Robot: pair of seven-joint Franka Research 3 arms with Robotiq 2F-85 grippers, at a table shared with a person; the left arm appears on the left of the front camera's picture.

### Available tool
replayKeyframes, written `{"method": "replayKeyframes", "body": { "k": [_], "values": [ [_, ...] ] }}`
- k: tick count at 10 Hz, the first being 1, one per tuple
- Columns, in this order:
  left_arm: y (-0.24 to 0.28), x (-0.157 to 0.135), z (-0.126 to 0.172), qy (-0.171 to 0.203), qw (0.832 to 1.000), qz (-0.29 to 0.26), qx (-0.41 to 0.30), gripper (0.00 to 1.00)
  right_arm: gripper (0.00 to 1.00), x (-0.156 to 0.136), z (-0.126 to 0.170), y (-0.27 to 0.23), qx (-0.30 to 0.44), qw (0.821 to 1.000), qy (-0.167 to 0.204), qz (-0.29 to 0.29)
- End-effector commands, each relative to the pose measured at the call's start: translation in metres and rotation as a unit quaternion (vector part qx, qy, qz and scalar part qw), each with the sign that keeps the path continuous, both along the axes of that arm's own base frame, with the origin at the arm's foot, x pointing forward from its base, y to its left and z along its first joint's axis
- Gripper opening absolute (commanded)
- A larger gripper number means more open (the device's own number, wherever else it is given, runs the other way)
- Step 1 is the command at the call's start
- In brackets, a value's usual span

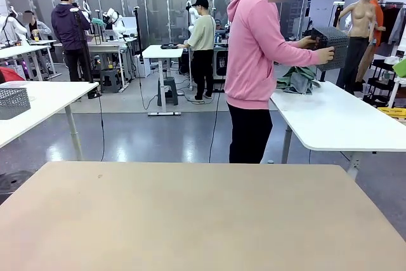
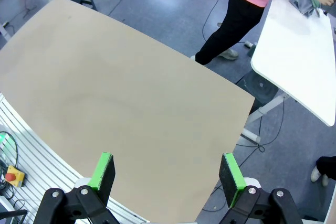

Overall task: Fold the towels and place them in the basket.
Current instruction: When a person lays out a Towel with hook on the table, fold it in half twice.

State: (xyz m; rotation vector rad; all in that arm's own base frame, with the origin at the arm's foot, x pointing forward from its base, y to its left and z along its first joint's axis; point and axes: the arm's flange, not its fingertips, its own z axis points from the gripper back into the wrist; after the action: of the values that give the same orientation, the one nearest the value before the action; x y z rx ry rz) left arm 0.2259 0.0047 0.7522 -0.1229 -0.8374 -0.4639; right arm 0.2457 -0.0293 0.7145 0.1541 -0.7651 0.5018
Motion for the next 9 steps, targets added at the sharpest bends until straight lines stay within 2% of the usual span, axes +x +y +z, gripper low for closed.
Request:
{"method": "replayKeyframes", "body": {
  "k": [1,9],
  "values": [
    [-0.0001,-0.0019,0.0010,-0.002,1.000,-0.001,-0.001,1.00,1.00,-0.0009,0.0005,-0.0010,-0.001,1.000,0.003,0.001],
    [-0.0001,-0.0019,0.0010,-0.002,1.000,-0.001,-0.001,1.00,1.00,-0.0009,0.0005,-0.0010,-0.001,1.000,0.003,0.001]
  ]
}}
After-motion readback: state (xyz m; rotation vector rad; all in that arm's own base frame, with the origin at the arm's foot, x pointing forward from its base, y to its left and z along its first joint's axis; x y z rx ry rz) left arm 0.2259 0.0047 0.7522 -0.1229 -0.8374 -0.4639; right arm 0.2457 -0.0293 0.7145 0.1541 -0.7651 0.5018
